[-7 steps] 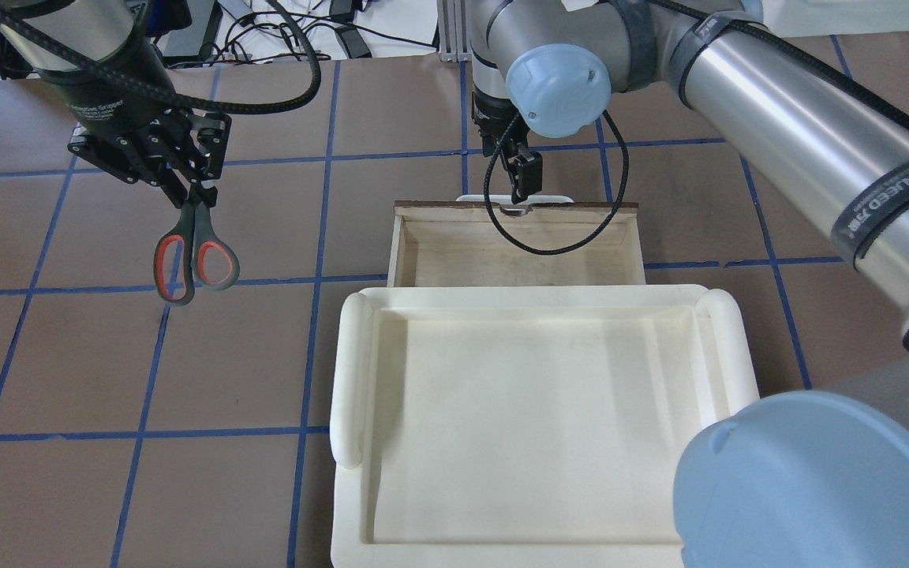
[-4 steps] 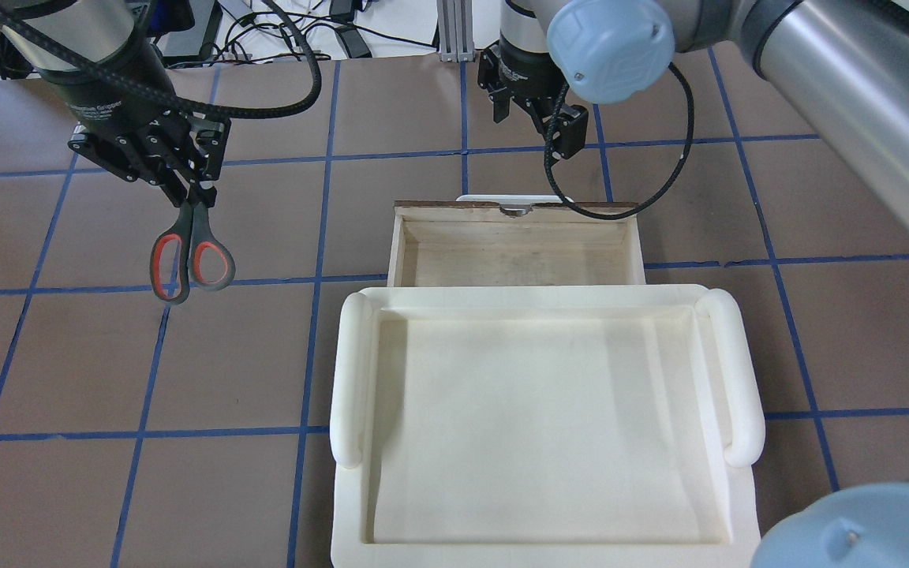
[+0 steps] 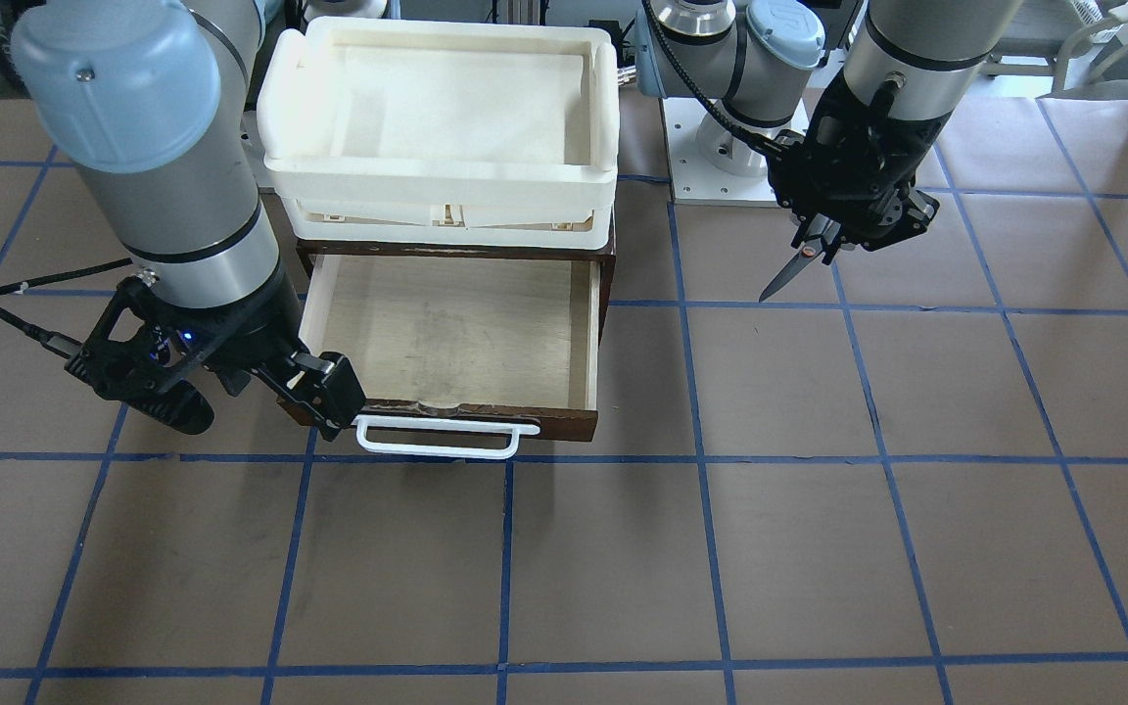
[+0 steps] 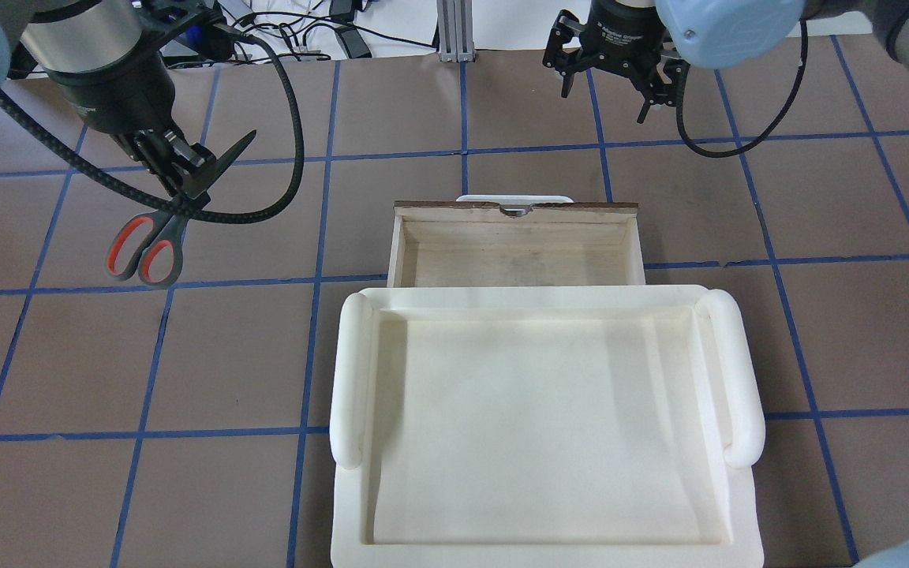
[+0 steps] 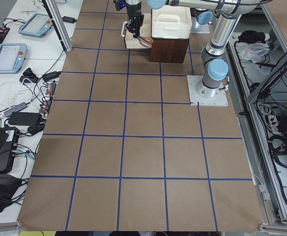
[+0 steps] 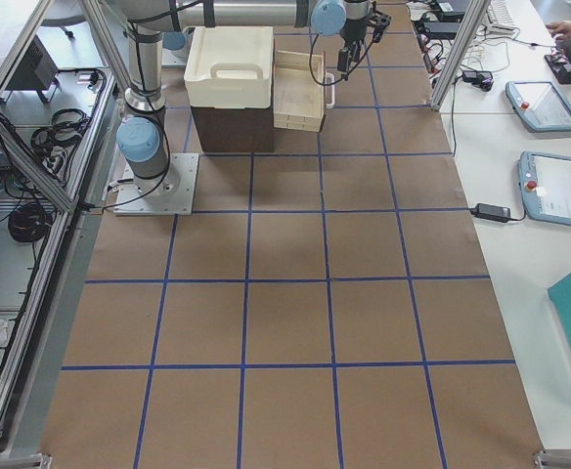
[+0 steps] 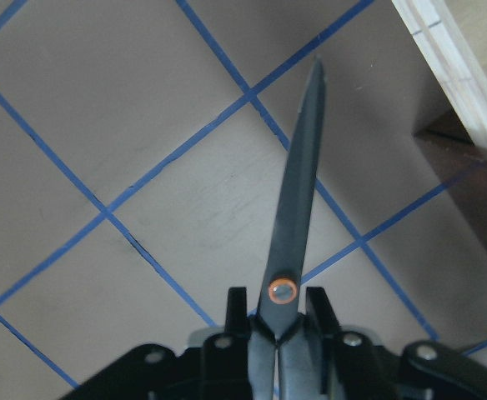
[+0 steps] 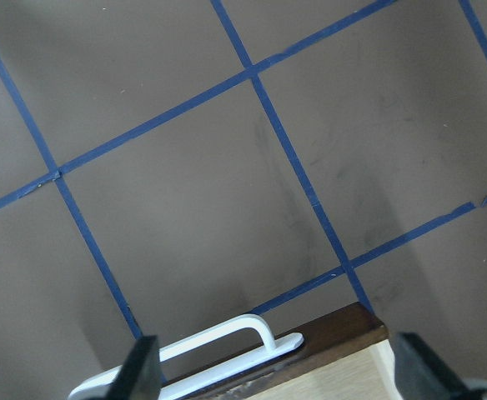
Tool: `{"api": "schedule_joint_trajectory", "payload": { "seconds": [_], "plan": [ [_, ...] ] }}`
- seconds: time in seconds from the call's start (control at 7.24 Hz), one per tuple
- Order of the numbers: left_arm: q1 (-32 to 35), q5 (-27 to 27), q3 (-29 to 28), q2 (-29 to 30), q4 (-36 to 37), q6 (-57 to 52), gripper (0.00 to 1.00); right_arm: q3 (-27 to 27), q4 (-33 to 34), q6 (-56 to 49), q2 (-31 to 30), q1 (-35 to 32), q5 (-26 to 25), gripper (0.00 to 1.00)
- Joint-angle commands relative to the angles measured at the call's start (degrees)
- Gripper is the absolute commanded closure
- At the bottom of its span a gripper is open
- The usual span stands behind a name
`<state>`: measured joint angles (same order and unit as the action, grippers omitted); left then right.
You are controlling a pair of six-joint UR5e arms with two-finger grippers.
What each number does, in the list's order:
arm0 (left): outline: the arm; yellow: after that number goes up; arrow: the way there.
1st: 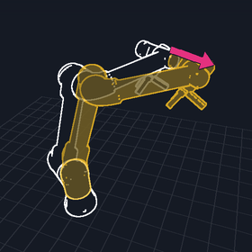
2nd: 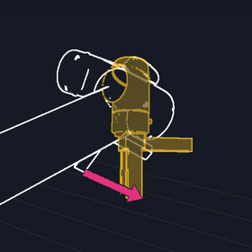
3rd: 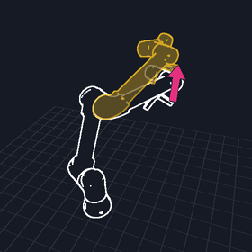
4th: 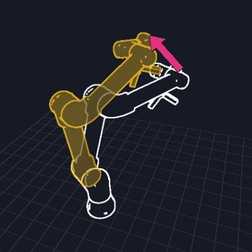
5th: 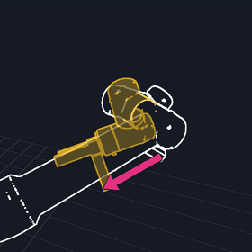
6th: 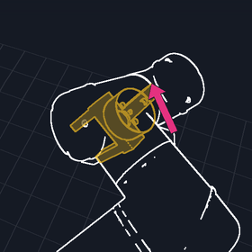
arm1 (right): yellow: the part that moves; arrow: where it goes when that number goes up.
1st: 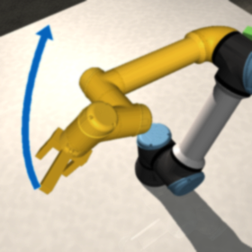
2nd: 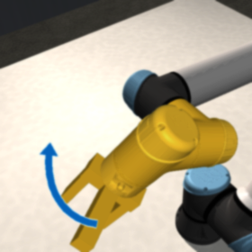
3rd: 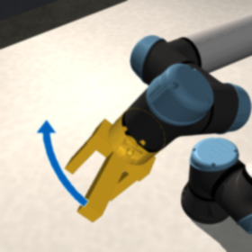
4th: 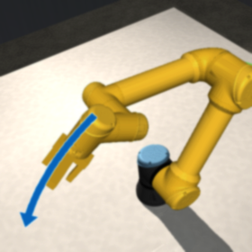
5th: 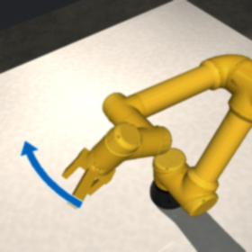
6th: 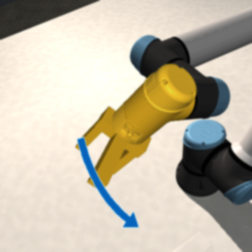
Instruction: Place scissors in drawer with both arms
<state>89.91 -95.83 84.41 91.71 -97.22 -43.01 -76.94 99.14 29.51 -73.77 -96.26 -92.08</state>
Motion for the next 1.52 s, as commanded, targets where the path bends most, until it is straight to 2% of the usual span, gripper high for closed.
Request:
{"api": "schedule_joint_trajectory", "payload": {
  "seconds": [0.0, 0.14, 0.28, 0.55, 0.83, 1.38],
  "plan": [
    [0.3, -1.4, -0.1, 0.4, 0.3, -23.2, 0.90, -2.4, 0.2, -6.6, -2.6, 0.4, -0.3, 0.00],
    [0.4, -1.0, -0.1, 0.6, 0.3, -29.1, 0.95, -4.2, 0.7, -13.3, -3.3, 0.9, 0.0, 0.00],
    [1.7, -0.7, -0.2, 0.8, 0.5, -35.2, 0.95, -4.4, 1.6, -18.3, -3.9, 1.2, -0.4, 0.00],
    [7.0, 0.6, -0.2, 3.3, 4.7, -35.2, 0.95, -4.5, 1.4, -19.1, -4.5, 2.8, -0.1, 0.00],
    [11.2, 4.9, -0.4, 7.3, 10.8, -33.3, 0.95, -4.5, 1.1, -23.9, -4.6, 5.6, 0.5, 0.00],
    [25.4, 5.0, -7.8, 17.1, 11.4, -22.0, 0.95, -4.7, 0.8, -24.0, -5.3, 5.8, 0.6, 0.00]
  ]
}}
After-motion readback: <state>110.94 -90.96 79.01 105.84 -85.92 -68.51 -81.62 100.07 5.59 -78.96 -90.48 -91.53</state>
